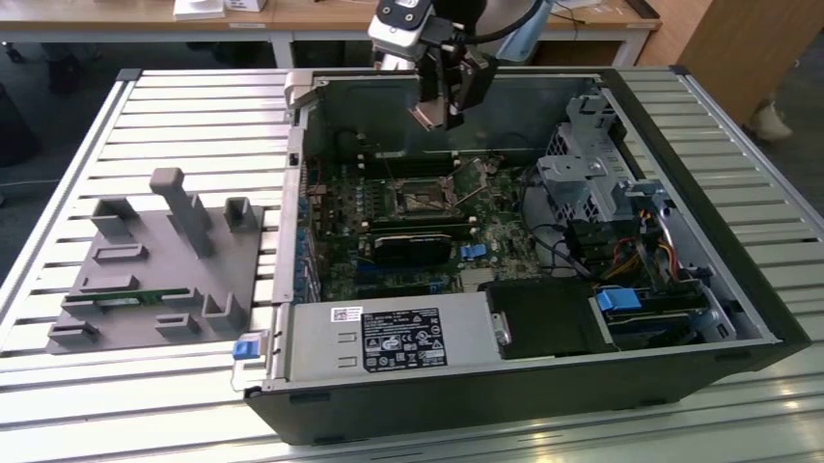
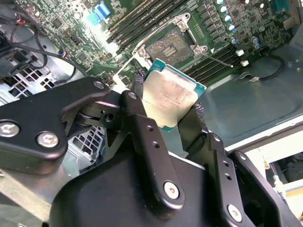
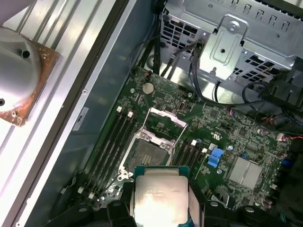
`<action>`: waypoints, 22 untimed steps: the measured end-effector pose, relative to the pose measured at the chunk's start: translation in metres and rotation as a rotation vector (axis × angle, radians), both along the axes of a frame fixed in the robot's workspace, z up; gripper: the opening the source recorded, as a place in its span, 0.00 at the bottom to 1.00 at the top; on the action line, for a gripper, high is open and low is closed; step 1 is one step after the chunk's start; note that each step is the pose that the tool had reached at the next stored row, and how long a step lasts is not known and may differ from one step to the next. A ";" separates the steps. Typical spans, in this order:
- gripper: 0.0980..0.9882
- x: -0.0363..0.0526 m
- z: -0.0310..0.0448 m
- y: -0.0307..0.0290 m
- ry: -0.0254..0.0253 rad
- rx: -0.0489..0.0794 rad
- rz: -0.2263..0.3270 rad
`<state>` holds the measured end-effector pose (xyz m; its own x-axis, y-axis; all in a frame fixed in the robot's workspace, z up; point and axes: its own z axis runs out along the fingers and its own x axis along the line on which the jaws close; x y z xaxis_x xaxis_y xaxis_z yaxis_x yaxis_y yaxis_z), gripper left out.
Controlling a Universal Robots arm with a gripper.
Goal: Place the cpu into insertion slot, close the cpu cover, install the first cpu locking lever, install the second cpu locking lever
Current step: 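Place the cpu into insertion slot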
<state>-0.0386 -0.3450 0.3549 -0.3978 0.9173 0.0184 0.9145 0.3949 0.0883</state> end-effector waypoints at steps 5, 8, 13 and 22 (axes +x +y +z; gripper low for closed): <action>0.50 -0.0001 -0.0049 0.0001 0.0007 -0.001 -0.025; 0.50 -0.0001 -0.0091 0.0001 0.0007 -0.001 -0.078; 0.50 0.0000 -0.0129 0.0001 0.0008 -0.001 -0.164; 0.50 0.0000 -0.0158 0.0001 0.0017 -0.001 -0.179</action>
<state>-0.0387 -0.3448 0.3391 -0.2278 0.9736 0.0179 0.9704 0.2254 0.0863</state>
